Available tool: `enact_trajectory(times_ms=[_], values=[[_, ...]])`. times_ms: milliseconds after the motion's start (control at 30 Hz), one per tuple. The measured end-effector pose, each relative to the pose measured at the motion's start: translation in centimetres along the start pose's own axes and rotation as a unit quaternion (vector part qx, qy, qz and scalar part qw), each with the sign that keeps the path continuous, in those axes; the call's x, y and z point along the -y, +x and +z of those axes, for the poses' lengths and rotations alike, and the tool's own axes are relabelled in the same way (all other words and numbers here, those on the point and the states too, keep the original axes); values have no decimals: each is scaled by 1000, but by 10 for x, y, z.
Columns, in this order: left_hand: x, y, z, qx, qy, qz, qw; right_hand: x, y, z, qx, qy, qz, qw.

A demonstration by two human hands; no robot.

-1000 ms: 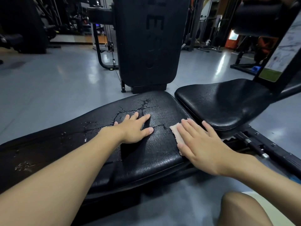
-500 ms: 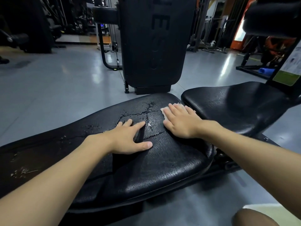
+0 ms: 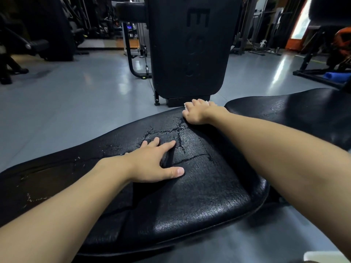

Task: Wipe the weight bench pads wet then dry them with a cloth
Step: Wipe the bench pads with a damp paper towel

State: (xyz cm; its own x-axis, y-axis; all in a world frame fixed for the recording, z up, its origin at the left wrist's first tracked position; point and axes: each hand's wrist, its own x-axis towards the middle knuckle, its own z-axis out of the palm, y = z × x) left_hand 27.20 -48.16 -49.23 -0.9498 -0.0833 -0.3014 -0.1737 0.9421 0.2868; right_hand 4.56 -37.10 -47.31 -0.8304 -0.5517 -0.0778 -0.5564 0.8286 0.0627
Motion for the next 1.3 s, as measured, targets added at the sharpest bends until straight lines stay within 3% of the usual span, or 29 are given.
enact_trajectory(times_ms=[167, 367, 633, 767, 933, 1300], values=[[-3, -3, -1, -6, -13, -1, 1000, -4, -53, 8, -16, -2, -53, 998], [-5, -4, 1, -23, -7, 6, 1000, -6, -180, 23, -42, 2, -124, 991], [-6, -11, 1, -43, -11, 43, 998, -4, -293, 29, -45, -61, -135, 988], [6, -20, 0, -76, -31, 38, 996, -7, -291, 26, -43, -42, -120, 991], [26, -24, 3, -38, -29, -16, 999, -2, -260, 23, -9, -40, -116, 992], [22, -25, 2, -24, -25, -20, 999, 13, -81, 4, 21, -6, -62, 998]])
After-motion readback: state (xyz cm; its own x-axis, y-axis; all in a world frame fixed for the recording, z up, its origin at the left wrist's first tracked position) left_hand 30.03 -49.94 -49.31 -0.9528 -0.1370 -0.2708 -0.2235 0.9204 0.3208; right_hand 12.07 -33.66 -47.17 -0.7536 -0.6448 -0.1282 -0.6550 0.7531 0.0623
